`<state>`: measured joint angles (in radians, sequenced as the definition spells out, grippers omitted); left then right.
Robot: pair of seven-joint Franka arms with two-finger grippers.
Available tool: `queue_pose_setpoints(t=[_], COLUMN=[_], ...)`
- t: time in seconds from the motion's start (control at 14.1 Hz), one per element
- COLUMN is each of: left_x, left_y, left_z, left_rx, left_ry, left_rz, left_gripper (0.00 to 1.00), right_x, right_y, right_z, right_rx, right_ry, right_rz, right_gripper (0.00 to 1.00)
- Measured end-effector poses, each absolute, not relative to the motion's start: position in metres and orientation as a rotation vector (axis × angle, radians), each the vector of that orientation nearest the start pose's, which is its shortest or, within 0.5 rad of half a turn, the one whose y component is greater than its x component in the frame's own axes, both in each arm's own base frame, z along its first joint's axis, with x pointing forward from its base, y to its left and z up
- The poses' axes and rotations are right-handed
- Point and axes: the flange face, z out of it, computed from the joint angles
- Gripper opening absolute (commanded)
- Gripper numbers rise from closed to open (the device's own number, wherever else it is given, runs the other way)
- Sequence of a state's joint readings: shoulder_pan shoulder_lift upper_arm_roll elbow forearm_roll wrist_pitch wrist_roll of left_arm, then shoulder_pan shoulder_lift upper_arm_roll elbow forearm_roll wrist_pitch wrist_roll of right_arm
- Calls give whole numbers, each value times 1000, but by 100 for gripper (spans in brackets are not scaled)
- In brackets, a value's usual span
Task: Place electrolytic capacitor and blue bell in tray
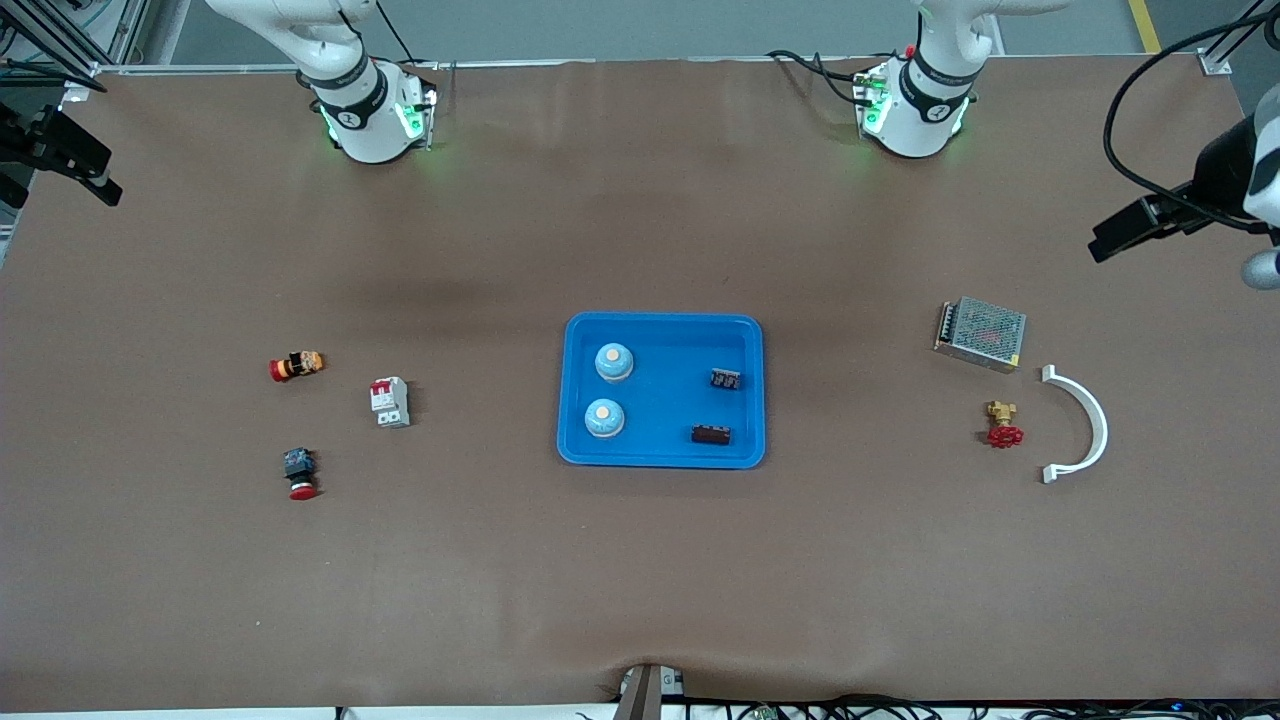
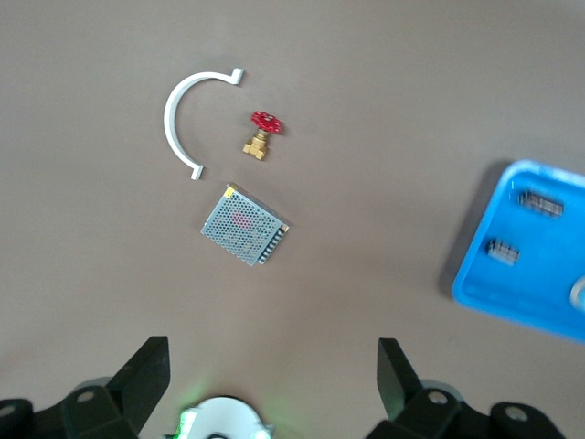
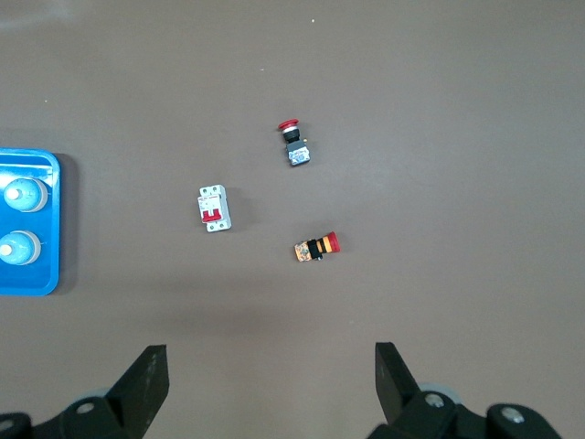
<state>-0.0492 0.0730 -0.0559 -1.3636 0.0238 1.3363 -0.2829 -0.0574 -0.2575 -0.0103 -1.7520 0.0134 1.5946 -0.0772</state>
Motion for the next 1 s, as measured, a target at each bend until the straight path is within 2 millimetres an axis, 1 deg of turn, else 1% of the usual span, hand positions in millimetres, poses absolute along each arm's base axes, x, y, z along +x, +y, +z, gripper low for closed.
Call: queue_pose_setpoints(t=[0.14, 0.21, 0.36, 0.43, 0.64, 0.78, 1.0], left_x=[548, 548, 550, 555, 570, 572, 574], left_y=[-51, -48, -46, -48, -37, -33, -37], left_z=[661, 662, 662, 663, 656, 655, 656], left_rx=[-3104, -3107, -3126, -3163, -3212, -3207, -3180], left_ry=[-92, -53, -36, -36, -73, -38, 12], left_rz=[151, 151, 127, 84, 2, -8, -42], left_gripper=[100, 100, 100, 100, 100, 100, 100], right_x=[471, 472, 472, 473, 474, 475, 478], right_y=[-31, -31, -31, -31, -31, -31, -29], right_z=[674, 674, 673, 673, 671, 671, 669], right_rx=[-3129, -3129, -3129, -3129, -3129, -3129, -3129], right_ry=[-17, -17, -17, -17, -17, -17, -28], right_rz=[-167, -168, -170, -170, -166, -167, -166], right_gripper=[100, 100, 100, 100, 100, 100, 100])
